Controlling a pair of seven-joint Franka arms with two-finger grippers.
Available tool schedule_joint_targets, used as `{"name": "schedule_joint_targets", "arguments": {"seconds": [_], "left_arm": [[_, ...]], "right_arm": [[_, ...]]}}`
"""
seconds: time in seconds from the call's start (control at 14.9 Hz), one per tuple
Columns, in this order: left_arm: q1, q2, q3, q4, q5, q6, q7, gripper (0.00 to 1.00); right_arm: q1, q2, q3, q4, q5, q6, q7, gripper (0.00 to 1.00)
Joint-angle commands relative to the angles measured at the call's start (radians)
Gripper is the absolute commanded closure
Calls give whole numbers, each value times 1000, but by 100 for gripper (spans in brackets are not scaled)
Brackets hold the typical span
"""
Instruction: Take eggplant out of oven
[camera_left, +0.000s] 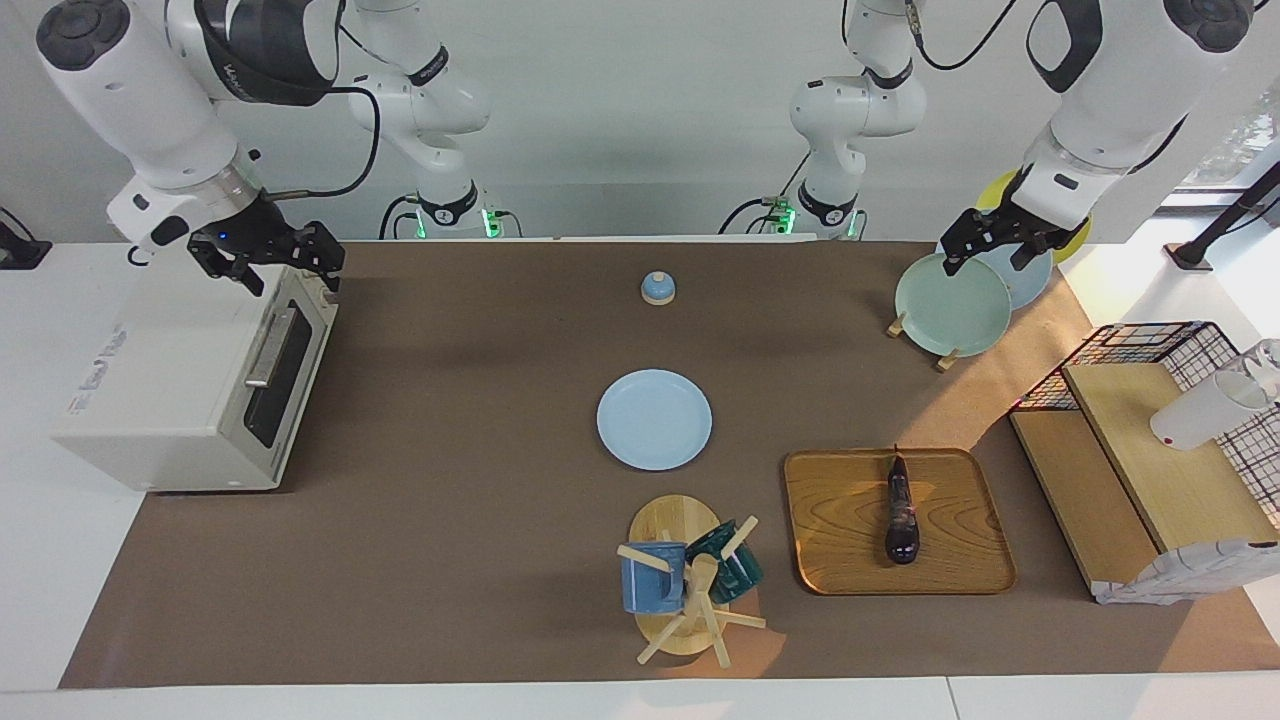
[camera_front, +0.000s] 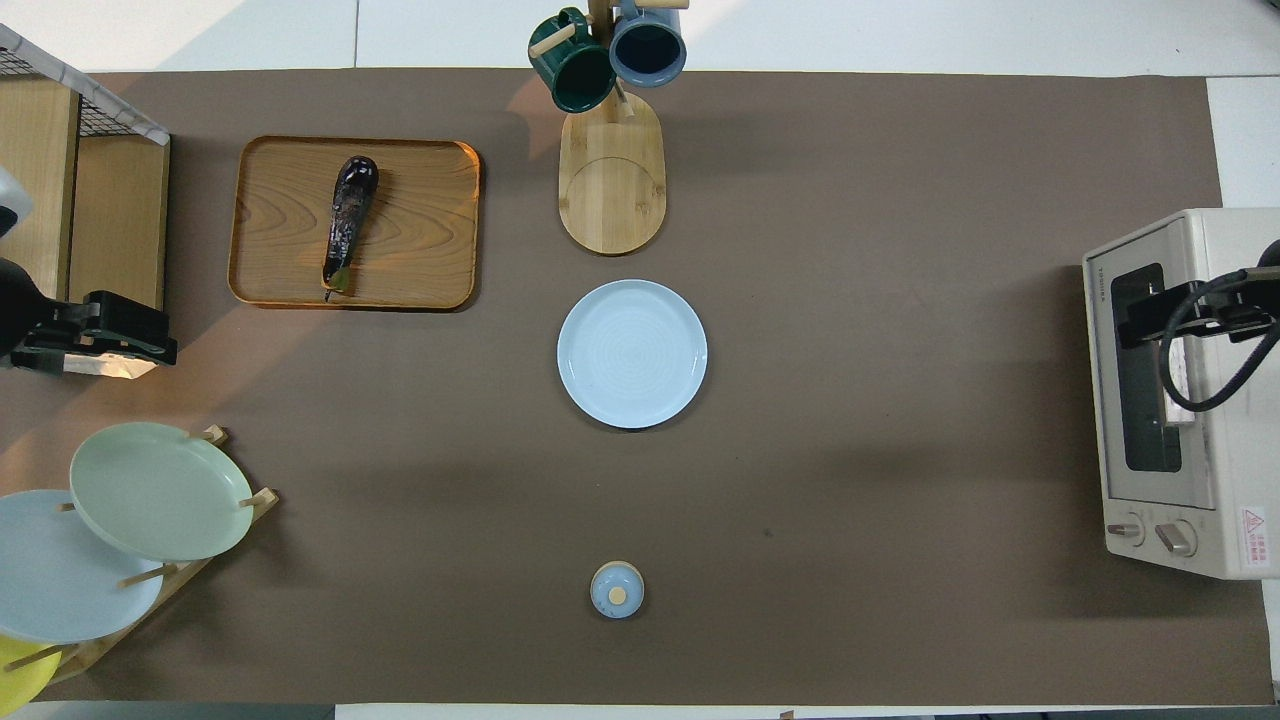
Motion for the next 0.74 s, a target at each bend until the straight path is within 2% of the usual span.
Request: {"name": "schedule_joint_targets", "arguments": {"seconds": [0.0, 0.2, 0.67], "left_arm": [[1, -40, 0, -43, 11, 30, -10, 0], [5, -24, -2, 18, -16, 10, -7, 0], [7, -20, -8, 10, -18, 15, -4, 0]], "right_arm": [[1, -7, 2, -2, 1, 6, 14, 0], [1, -18, 8, -14, 1, 0, 11, 0], [-3, -18, 7, -14, 1, 0, 11, 0]]}}
